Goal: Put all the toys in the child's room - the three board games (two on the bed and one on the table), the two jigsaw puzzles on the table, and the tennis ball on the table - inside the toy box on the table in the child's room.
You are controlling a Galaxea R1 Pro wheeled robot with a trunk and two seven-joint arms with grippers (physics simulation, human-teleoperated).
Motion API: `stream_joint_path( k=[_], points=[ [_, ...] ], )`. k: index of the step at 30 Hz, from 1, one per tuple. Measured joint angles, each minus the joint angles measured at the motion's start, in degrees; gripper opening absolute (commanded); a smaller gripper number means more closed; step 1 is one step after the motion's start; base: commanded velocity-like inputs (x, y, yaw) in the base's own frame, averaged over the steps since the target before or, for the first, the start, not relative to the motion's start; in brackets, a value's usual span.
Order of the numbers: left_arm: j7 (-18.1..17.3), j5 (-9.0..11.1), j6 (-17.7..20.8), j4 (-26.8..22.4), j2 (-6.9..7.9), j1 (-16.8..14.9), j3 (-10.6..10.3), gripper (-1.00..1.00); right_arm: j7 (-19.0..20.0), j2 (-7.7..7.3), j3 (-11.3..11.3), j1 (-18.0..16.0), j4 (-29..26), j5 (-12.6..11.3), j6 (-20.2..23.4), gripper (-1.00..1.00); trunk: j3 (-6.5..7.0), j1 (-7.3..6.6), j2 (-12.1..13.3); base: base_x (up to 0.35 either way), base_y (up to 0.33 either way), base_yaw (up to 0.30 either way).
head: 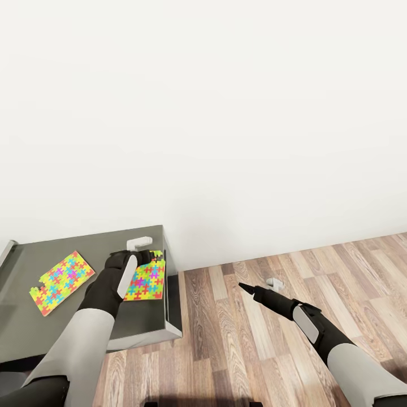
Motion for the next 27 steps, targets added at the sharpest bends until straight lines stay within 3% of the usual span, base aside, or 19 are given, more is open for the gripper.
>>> stream_joint_path(
  k=[14,20,27],
  points=[
    [-0.13,-0.01,0.82,-0.22,0.08,0.00,0.03,1.00,0.00,0.00,0.00,0.00,0.01,-0.04,-0.07,1.00,0.00,0.00,0.00,0.000,-0.005,0.000],
    [-0.02,-1.16,1.26,-0.52,0.12,0.00,0.16,1.00,0.00,0.00,-0.01,0.00,0.00,0.00,-0.07,1.00,0.00,0.00,0.01,0.000,-0.133,0.000],
    [-0.07,-0.72,1.21,-0.45,0.11,0.00,0.33,1.00,0.00,0.00,0.00,0.00,0.02,0.01,-0.08,1.00,0.00,0.00,0.00,0.000,-0.020,0.000]
  ],
)
